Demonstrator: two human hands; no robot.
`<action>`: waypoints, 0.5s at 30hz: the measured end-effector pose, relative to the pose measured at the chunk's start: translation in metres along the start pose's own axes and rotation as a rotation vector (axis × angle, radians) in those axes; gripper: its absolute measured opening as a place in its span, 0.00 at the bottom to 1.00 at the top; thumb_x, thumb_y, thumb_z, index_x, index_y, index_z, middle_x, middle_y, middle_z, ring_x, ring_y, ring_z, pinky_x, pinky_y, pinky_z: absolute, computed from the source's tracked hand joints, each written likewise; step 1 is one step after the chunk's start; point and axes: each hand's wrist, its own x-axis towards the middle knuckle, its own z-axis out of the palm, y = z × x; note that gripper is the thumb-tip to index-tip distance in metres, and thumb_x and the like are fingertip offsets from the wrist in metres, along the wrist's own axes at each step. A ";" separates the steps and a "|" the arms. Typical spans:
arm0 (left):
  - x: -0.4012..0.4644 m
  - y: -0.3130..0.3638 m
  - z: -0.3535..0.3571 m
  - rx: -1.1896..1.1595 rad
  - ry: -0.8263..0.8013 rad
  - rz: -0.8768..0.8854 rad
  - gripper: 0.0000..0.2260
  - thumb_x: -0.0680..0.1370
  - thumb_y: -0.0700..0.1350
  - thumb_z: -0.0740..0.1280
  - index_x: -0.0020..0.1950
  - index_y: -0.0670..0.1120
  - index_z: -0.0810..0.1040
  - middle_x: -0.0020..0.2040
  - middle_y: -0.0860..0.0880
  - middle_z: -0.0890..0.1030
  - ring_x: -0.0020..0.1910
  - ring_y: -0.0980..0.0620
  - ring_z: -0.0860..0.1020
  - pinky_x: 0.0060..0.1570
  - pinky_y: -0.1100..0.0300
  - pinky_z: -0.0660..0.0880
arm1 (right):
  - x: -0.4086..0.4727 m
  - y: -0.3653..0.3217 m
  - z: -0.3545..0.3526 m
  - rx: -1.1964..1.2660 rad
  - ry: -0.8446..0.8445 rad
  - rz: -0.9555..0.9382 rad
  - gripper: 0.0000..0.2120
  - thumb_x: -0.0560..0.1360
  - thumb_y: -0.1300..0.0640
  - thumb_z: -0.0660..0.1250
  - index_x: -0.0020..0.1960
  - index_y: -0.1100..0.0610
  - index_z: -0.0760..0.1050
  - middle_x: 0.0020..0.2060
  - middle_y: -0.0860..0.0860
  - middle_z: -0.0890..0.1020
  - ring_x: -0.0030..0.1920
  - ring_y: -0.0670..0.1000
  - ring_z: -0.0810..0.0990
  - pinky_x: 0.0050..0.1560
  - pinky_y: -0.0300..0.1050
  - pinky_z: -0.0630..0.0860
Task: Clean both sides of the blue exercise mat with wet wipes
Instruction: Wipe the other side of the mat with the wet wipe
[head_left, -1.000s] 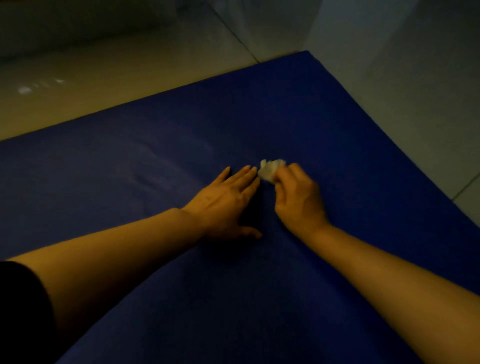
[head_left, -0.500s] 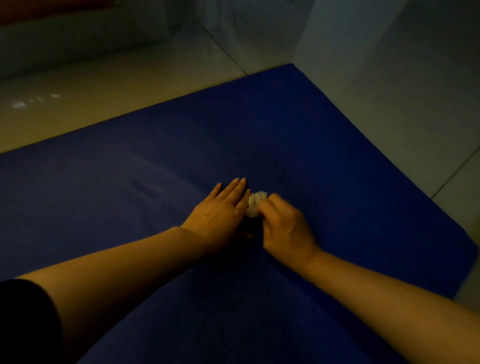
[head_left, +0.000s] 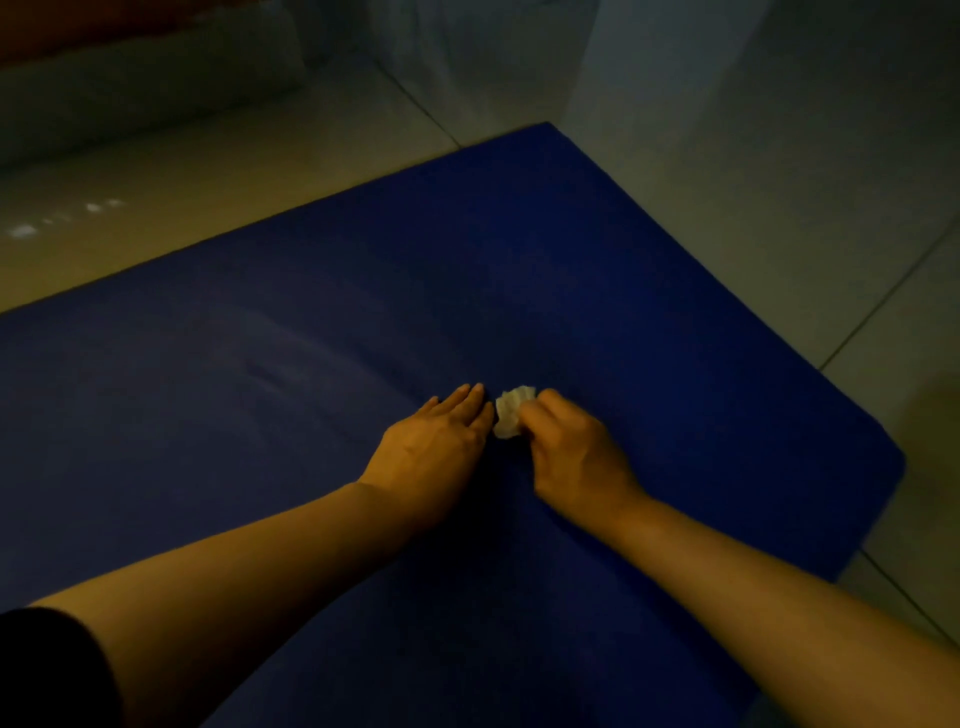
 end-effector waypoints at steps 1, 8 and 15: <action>0.000 0.001 -0.003 -0.001 -0.025 0.001 0.27 0.84 0.42 0.53 0.79 0.45 0.43 0.79 0.46 0.41 0.78 0.50 0.43 0.76 0.55 0.46 | 0.002 0.008 -0.006 -0.008 0.016 -0.002 0.18 0.69 0.72 0.64 0.48 0.51 0.72 0.44 0.53 0.77 0.45 0.47 0.75 0.49 0.31 0.70; -0.002 0.027 -0.002 -0.088 -0.193 -0.094 0.49 0.73 0.68 0.63 0.78 0.45 0.36 0.77 0.41 0.33 0.76 0.44 0.34 0.74 0.39 0.41 | 0.014 0.045 -0.022 -0.163 0.105 0.290 0.12 0.74 0.69 0.61 0.56 0.63 0.75 0.52 0.58 0.77 0.50 0.60 0.78 0.45 0.46 0.75; -0.007 0.047 0.017 -0.100 -0.135 -0.190 0.60 0.66 0.72 0.66 0.76 0.42 0.31 0.75 0.40 0.28 0.73 0.42 0.28 0.71 0.35 0.36 | -0.044 0.014 -0.012 -0.017 -0.065 0.036 0.12 0.71 0.66 0.61 0.53 0.58 0.77 0.49 0.54 0.77 0.49 0.57 0.80 0.46 0.48 0.80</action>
